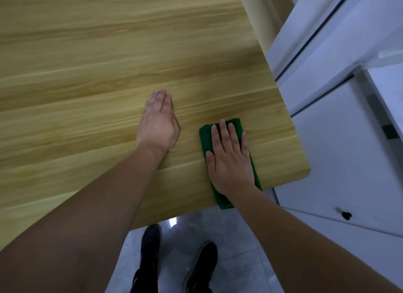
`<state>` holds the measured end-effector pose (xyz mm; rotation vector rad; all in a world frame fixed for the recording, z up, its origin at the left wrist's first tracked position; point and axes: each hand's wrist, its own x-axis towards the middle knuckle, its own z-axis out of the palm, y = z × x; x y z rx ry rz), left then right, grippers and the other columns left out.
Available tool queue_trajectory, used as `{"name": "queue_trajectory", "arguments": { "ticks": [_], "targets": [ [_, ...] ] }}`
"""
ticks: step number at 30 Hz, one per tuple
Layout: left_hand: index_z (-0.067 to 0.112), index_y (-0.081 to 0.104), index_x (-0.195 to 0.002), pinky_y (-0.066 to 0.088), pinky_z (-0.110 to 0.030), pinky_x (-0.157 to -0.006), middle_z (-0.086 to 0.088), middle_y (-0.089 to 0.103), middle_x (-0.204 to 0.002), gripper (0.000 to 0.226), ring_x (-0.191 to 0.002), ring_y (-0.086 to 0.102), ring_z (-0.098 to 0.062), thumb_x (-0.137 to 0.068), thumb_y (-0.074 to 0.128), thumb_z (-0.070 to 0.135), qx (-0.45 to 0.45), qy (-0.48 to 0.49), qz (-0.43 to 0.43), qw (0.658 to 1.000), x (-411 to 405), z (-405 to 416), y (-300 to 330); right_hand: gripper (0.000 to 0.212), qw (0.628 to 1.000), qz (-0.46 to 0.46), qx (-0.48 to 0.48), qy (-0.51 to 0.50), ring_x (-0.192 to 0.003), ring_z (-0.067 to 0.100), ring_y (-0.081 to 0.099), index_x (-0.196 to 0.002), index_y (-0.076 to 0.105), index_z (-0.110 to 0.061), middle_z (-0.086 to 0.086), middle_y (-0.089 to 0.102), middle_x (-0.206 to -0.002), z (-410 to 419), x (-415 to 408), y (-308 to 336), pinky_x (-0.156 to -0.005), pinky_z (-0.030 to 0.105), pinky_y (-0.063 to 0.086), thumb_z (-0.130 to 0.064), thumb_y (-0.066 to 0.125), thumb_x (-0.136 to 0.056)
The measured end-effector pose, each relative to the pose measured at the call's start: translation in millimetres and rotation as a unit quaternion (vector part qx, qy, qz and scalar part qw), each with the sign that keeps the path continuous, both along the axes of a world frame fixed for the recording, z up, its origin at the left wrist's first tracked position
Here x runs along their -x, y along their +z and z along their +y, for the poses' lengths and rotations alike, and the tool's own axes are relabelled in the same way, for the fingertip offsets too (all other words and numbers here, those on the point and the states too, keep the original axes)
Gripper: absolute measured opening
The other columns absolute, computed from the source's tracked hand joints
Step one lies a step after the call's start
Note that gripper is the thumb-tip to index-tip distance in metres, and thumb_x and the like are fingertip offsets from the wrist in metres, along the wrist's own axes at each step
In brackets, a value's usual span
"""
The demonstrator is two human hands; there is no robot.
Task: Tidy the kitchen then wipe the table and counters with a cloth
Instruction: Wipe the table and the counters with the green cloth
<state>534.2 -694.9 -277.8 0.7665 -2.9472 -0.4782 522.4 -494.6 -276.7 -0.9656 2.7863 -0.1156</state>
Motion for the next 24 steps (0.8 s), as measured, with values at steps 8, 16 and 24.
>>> {"name": "queue_trajectory", "arguments": {
  "ticks": [8,16,24],
  "targets": [
    [0.004,0.017,-0.153,0.000,-0.031,-0.121,-0.009,0.012,-0.161,0.055,-0.149,0.005,-0.022,-0.100,0.028,0.016,0.007,-0.022,-0.028,0.999,-5.0,-5.5,1.0,0.061,1.000,-0.008,-0.012,-0.022,-0.148,0.023,-0.012,-0.152,-0.005,-0.016,0.006,-0.008,-0.161,-18.7,-21.4,3.3,-0.119,0.048,-0.007,-0.042,0.012,-0.100],
    [0.002,0.013,-0.153,0.001,-0.033,-0.121,-0.011,0.009,-0.161,0.056,-0.149,0.002,-0.024,-0.100,0.029,0.015,0.006,-0.049,-0.054,0.997,-4.8,-9.4,6.3,0.062,0.999,-0.006,-0.023,-0.023,-0.148,0.023,-0.012,-0.152,-0.006,-0.017,0.005,-0.008,-0.161,-29.3,-33.9,2.6,-0.118,0.047,-0.009,-0.042,0.009,-0.098],
    [-0.003,0.030,-0.147,0.007,-0.039,-0.121,-0.019,0.026,-0.155,0.049,-0.146,0.018,-0.033,-0.101,0.032,0.014,0.019,-0.047,-0.008,0.999,-26.0,-60.5,12.5,0.060,0.998,-0.016,-0.025,-0.047,-0.146,0.021,-0.020,-0.148,-0.017,-0.019,0.002,-0.021,-0.157,-47.6,-31.3,6.4,-0.116,0.046,-0.016,-0.042,0.005,-0.098]
  ]
}}
